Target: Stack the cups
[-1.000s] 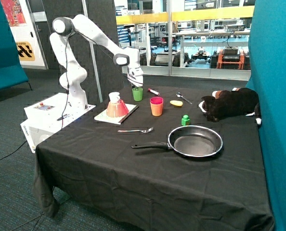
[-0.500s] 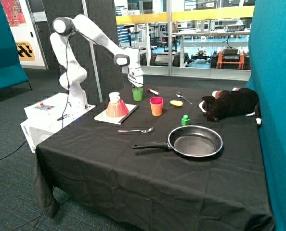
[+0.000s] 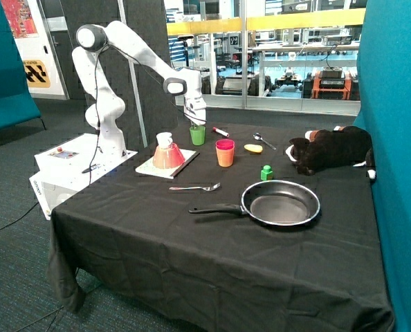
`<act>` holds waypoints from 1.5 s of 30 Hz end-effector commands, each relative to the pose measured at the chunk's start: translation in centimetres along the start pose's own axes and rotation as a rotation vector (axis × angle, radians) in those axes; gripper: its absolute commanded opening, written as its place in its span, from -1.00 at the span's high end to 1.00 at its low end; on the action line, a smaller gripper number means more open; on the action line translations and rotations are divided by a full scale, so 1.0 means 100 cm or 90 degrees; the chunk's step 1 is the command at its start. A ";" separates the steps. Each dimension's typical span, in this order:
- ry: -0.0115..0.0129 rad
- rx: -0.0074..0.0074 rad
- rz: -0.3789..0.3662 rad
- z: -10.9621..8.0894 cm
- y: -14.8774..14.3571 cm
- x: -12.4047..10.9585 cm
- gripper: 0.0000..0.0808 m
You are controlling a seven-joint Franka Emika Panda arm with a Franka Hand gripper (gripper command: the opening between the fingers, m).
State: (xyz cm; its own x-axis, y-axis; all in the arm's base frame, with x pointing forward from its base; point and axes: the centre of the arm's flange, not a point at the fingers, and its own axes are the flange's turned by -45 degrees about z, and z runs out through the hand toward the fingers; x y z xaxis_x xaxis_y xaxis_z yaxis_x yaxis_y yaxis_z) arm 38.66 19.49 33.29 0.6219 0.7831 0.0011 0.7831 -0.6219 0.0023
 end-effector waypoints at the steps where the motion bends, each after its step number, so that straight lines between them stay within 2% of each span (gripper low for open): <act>1: -0.0007 0.0015 0.003 -0.005 0.001 0.001 1.00; 15: -0.0007 0.0015 0.007 -0.034 0.014 0.010 1.00; 31: -0.0007 0.0014 0.024 -0.079 0.038 0.019 1.00; 45: -0.0007 0.0014 0.043 -0.105 0.056 0.031 1.00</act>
State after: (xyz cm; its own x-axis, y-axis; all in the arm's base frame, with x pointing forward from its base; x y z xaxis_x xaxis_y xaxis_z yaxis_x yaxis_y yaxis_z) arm 43.26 18.52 41.93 0.6577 0.7532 0.0046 0.7533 -0.6577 0.0013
